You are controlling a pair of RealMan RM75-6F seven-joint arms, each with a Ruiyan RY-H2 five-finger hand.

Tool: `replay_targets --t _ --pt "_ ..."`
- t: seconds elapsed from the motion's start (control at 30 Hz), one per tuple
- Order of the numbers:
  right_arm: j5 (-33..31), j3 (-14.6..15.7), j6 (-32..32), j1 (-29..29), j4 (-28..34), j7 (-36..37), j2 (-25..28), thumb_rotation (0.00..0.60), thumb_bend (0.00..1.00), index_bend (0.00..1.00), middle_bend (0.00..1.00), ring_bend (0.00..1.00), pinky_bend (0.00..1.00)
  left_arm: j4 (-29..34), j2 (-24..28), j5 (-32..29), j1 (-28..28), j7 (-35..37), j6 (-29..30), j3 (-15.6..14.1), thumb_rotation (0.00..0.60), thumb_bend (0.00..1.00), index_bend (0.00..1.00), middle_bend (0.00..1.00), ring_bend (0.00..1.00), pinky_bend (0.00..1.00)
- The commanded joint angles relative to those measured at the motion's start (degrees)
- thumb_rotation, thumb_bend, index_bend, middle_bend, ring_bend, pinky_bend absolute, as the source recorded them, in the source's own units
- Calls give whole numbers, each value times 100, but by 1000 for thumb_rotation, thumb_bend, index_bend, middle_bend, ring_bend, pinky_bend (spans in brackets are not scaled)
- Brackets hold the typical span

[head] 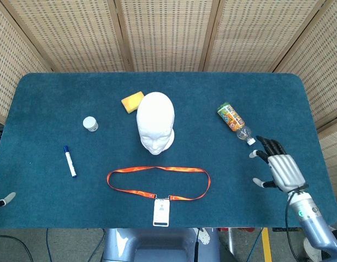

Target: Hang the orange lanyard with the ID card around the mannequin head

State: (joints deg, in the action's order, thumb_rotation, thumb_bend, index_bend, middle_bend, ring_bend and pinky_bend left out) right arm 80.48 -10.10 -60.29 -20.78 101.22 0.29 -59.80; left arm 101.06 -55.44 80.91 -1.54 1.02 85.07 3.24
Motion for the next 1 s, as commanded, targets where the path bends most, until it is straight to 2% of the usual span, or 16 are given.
replay_targets --t 0.03,0.23,0.3,0.43,0.57,0.77,1.0 --pt "-714 -269 974 -805 -25 -87 -345 600 36 370 0 0 0 -23 -12 -59 -28 -6 -38 31 600 0 0 0 0 0" --pt "-1781 -365 1416 -1456 -274 -1006 -1053 600 166 437 0 0 0 -81 -66 -174 -93 -91 -161 56 600 0 0 0 0 0" --pt "-2328 -351 1411 -1693 -406 -1494 -1352 600 169 439 0 0 0 -101 -102 -212 -126 -156 -224 57 600 0 0 0 0 0" --pt "-3375 -259 995 -2086 -602 -2472 -2010 600 190 444 0 0 0 -127 -163 -287 -173 -251 -309 64 600 0 0 0 0 0" --pt "-4040 -131 614 -2373 -889 -3174 -2609 600 223 448 0 0 0 -137 -184 -335 -191 -282 -328 79 600 0 0 0 0 0" --pt "-4721 -95 414 -2582 -1179 -3532 -3142 600 254 455 0 0 0 -160 -189 -398 -212 -277 -371 92 600 0 0 0 0 0" --pt "-4953 -104 338 -2697 -1342 -3598 -3452 600 285 472 0 0 0 -182 -187 -446 -229 -236 -410 102 600 0 0 0 0 0"
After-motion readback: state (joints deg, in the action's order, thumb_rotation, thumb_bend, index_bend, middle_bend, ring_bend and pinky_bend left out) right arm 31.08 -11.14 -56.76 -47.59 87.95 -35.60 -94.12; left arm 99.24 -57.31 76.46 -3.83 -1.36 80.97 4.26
